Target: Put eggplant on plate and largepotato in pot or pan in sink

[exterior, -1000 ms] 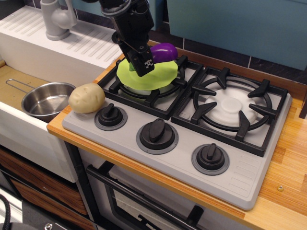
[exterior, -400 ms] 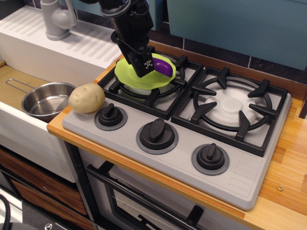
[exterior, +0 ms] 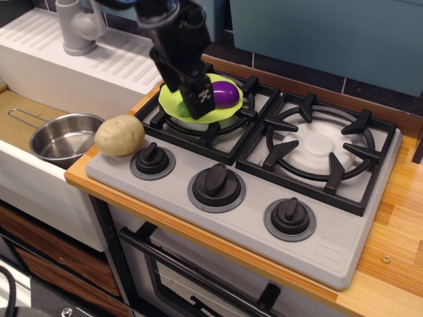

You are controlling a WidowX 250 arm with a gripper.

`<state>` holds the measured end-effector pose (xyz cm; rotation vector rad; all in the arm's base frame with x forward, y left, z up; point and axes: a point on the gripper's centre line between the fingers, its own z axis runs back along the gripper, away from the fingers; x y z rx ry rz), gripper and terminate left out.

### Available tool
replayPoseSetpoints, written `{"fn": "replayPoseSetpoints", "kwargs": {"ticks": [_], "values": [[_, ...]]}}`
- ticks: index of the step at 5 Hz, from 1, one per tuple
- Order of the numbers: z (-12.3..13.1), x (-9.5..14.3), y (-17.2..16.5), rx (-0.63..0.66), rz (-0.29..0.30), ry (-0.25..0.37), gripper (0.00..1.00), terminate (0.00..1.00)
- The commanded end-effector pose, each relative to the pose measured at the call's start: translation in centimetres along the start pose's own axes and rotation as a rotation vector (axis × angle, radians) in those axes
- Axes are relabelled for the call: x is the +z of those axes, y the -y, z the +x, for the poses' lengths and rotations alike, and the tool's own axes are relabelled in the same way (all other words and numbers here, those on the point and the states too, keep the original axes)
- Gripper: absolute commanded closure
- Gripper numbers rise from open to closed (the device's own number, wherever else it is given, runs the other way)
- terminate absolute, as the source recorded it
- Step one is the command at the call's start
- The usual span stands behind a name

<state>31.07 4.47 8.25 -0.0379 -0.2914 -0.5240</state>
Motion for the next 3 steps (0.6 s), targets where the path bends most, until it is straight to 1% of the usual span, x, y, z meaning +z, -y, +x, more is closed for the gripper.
{"fn": "replayPoseSetpoints", "kwargs": {"ticks": [1,2,3], "values": [[1.4,4.9,1.0,0.002,0.021,-0.026,0.0,0.0],[3.2,3.9,1.3,0.018,0.038,-0.063,0.0,0.0],[3.2,3.9,1.3,0.018,0.038,-0.063,0.0,0.0]]}}
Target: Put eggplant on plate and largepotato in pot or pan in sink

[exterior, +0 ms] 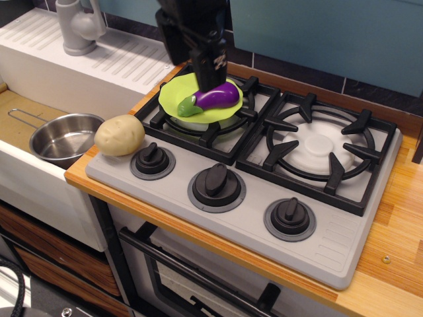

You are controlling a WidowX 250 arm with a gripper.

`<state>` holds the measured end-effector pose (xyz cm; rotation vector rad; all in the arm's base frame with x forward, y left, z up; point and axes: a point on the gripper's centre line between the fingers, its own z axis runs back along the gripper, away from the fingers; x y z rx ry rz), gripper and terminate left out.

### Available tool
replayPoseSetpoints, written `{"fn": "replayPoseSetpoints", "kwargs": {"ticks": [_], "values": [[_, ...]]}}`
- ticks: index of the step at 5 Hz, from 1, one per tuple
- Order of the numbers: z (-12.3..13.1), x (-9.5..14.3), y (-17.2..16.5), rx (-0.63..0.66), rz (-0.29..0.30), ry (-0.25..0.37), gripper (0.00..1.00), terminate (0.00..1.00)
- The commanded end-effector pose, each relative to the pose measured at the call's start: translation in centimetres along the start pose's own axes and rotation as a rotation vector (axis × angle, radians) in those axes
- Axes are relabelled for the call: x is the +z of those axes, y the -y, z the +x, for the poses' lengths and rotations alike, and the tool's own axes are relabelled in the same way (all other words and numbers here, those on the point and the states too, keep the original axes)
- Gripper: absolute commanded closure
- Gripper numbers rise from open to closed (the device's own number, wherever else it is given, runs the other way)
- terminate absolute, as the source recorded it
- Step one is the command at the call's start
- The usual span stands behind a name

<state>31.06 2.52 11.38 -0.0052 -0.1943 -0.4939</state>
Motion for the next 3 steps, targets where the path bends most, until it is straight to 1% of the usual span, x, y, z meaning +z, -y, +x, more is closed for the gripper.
{"fn": "replayPoseSetpoints", "kwargs": {"ticks": [1,2,3], "values": [[1.3,1.2,-0.3,-0.01,0.028,0.039,0.0,0.0],[1.3,1.2,-0.3,-0.01,0.028,0.039,0.0,0.0],[-0.5,0.7,-0.5,-0.048,0.094,0.063,0.0,0.0]]}}
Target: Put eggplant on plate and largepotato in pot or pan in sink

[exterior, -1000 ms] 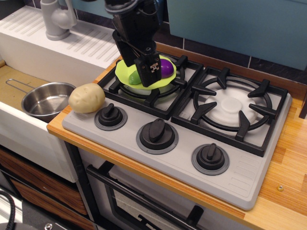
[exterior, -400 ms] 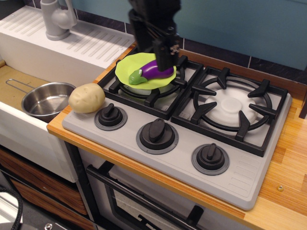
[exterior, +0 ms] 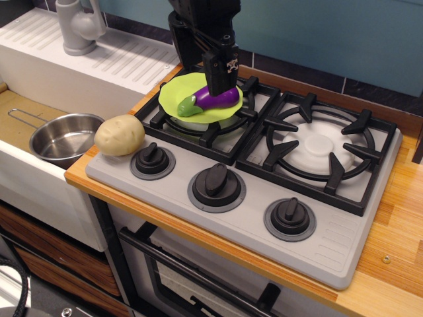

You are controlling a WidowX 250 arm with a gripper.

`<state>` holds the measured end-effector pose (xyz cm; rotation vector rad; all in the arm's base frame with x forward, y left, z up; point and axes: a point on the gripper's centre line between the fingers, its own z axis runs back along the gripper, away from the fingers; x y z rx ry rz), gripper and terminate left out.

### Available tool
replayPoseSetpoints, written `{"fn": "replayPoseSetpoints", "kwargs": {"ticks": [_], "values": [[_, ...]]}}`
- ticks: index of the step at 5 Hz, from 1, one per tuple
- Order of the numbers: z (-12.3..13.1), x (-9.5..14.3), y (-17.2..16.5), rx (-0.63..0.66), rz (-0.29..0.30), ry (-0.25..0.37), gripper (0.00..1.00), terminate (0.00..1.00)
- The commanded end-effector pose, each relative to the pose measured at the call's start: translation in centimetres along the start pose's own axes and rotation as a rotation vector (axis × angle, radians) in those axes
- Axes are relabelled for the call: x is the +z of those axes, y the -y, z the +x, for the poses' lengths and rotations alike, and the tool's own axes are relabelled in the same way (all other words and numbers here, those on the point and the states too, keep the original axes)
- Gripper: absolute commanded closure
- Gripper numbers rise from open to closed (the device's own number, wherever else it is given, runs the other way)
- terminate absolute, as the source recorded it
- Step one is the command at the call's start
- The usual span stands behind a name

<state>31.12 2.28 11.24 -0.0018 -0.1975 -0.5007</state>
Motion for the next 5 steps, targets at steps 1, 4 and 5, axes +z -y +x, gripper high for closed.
{"fn": "replayPoseSetpoints", "kwargs": {"ticks": [1,4,5], "values": [[-2.3,0.7,-1.1,-0.058,0.161,0.068,0.0,0.0],[-5.2,1.2,-4.2,-0.061,0.272,0.033,0.0,0.0],[-6.1,1.2,-5.3,0.031,0.268,-0.065,0.0,0.0]]}}
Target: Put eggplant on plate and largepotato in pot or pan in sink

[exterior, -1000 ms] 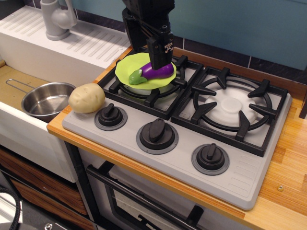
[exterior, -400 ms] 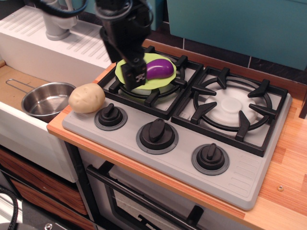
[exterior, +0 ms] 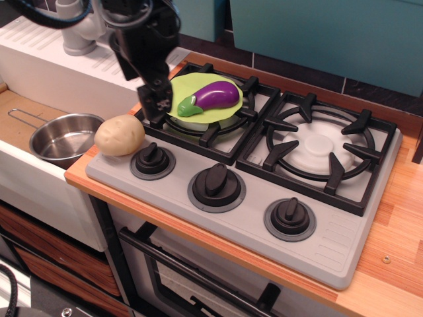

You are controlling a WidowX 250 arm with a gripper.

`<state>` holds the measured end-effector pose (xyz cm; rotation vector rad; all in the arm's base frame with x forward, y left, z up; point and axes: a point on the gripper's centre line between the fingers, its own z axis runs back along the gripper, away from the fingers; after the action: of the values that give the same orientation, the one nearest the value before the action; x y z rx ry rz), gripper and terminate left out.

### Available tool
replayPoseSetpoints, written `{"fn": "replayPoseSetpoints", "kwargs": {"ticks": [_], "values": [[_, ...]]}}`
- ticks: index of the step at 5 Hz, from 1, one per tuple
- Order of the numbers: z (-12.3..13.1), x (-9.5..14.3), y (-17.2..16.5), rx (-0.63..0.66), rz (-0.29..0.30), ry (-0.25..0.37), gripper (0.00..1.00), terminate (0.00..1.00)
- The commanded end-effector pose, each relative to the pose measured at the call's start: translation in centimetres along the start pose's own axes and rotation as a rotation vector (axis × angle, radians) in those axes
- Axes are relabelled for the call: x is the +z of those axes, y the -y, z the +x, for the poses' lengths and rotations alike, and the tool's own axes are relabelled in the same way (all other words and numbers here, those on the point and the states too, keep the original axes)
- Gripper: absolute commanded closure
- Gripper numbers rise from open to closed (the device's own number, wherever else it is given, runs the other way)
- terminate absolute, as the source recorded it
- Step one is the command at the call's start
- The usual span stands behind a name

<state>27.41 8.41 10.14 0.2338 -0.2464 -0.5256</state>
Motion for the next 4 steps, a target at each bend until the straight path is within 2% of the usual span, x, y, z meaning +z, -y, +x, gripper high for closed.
{"fn": "replayPoseSetpoints", "kwargs": {"ticks": [1,2,4], "values": [[-0.9,0.4,-2.5,0.134,0.013,-0.125,0.0,0.0],[-1.8,-0.3,-2.7,0.193,-0.007,-0.153,0.0,0.0],[-3.6,-1.8,-1.7,0.294,-0.05,-0.142,0.0,0.0]]}}
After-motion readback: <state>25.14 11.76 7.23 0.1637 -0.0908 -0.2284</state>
